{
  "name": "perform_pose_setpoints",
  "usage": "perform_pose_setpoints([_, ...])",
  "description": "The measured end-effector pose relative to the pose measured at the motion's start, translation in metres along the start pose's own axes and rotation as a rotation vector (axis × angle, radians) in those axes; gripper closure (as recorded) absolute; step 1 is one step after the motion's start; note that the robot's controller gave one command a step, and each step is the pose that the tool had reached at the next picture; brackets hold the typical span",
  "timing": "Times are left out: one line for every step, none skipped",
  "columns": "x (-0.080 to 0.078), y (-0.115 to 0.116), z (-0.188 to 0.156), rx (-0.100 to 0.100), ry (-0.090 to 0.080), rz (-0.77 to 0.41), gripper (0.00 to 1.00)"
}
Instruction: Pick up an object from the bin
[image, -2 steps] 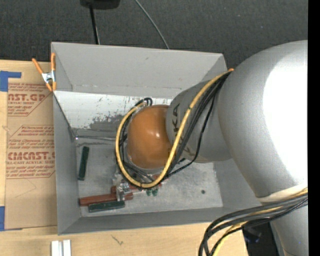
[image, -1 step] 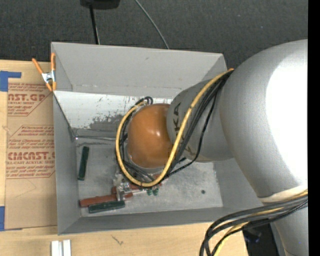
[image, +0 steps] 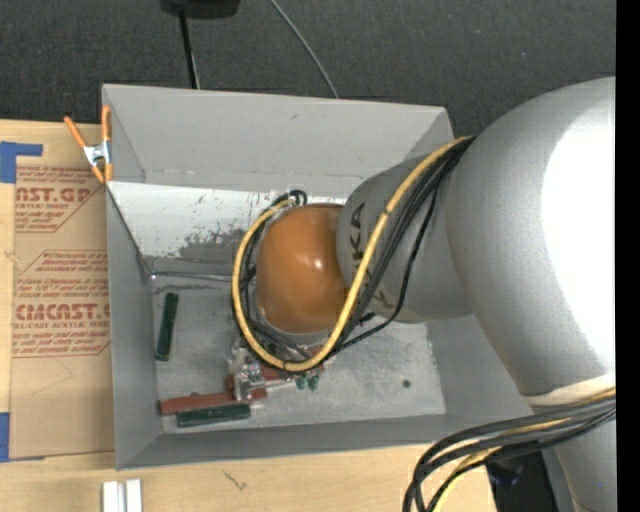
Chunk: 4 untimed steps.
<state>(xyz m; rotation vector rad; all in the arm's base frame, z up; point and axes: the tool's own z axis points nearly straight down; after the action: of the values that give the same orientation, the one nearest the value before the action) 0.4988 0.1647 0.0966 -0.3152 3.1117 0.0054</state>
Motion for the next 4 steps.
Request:
perform_pose_setpoints([0.002,0.0,-0.006,0.001,0.011,0.0,1.0])
perform_pose_setpoints([0.002,0.0,-0.015,0.002,0.014,0.0,1.0])
perform_pose_setpoints([0.002,0.0,-0.025,0.002,0.014,0.0,1.0])
perform_pose_setpoints([0.004,0.0,-0.038,0.003,0.022,0.0,1.0])
